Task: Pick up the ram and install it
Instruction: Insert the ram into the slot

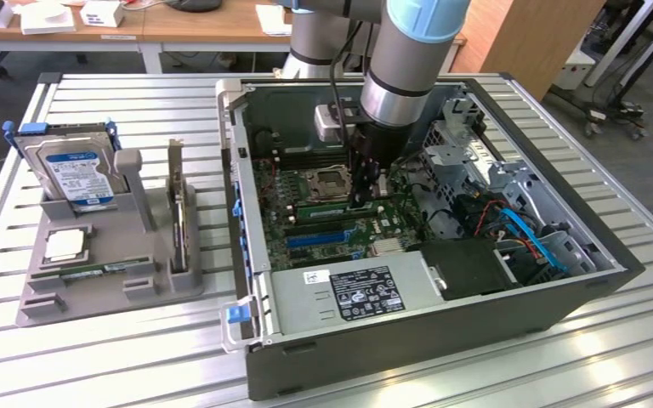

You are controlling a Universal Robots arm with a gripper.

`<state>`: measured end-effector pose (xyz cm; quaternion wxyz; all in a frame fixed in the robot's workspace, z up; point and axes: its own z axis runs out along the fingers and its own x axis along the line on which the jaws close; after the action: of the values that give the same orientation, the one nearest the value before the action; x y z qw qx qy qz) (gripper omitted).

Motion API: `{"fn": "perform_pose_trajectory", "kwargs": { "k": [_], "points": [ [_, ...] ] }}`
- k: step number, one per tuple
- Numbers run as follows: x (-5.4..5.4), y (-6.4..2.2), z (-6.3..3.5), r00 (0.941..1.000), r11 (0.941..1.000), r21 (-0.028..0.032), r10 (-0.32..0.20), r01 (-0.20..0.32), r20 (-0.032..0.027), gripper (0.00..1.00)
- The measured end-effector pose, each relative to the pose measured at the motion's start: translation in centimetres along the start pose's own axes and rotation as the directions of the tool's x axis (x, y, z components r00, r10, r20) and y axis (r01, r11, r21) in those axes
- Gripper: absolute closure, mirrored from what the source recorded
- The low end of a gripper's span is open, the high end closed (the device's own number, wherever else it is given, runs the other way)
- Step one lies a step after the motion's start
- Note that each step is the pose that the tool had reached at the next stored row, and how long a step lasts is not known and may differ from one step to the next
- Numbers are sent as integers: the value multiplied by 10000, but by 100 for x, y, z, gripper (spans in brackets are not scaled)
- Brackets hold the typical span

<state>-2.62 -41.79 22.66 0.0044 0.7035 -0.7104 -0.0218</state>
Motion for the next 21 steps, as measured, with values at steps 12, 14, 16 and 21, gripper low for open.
{"fn": "perform_pose_trajectory", "kwargs": {
  "k": [12,14,16,21],
  "points": [
    [-1,0,-14,10000,10000,0,0,0,2,76],
    [-1,2,-46,10000,10000,0,0,0,1,76],
    [-2,3,-85,10000,10000,0,0,0,1,76],
    [-4,7,-179,10000,10000,0,1,-1,0,76]
  ]
}}
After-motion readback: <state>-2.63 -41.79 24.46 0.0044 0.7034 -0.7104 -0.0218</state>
